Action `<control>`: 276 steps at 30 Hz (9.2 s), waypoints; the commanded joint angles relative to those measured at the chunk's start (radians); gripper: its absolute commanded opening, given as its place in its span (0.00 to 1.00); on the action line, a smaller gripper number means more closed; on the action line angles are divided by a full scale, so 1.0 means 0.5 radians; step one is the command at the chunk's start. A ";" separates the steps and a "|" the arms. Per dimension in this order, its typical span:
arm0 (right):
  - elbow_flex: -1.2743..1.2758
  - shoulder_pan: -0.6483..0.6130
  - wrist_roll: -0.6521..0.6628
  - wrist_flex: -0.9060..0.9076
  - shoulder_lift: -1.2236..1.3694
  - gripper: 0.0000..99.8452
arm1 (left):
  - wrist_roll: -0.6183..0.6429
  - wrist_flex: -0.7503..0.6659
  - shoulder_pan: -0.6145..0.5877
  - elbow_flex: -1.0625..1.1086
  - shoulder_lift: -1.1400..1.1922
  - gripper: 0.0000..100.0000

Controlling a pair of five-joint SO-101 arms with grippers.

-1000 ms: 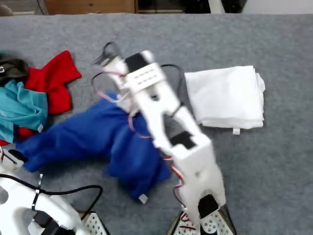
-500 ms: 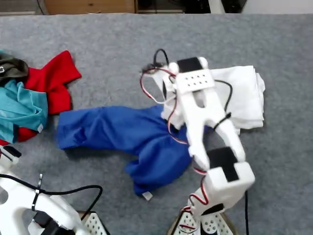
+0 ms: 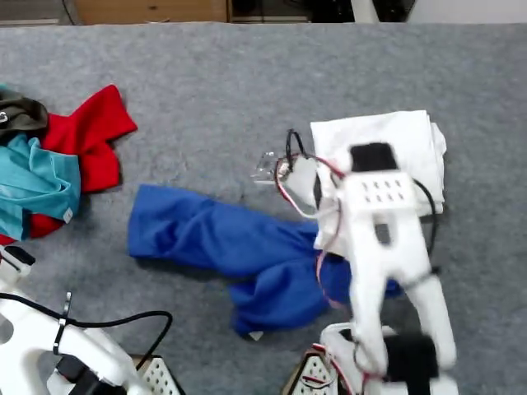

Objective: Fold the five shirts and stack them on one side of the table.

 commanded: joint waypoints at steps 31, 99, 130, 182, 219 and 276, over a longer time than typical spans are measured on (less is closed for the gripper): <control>-0.781 -0.993 -0.899 -1.096 1.606 0.19 | -0.015 -0.012 -0.018 -0.006 -0.038 0.26; -2.438 -0.839 -1.046 -0.193 2.410 0.23 | -0.018 -0.086 -0.080 0.064 -0.041 0.22; -2.717 -0.907 -1.163 -0.052 2.687 0.23 | -0.199 -0.074 -0.064 0.071 -0.038 0.21; -3.503 -0.296 -1.166 -0.957 2.055 0.00 | 0.153 0.893 1.421 -0.936 -0.041 0.21; -3.929 0.462 -1.231 -0.427 2.232 0.00 | 0.746 -0.334 3.363 -0.872 1.643 0.04; -3.929 0.459 -1.031 -0.402 2.248 0.00 | 0.236 0.571 2.697 -1.243 1.606 0.02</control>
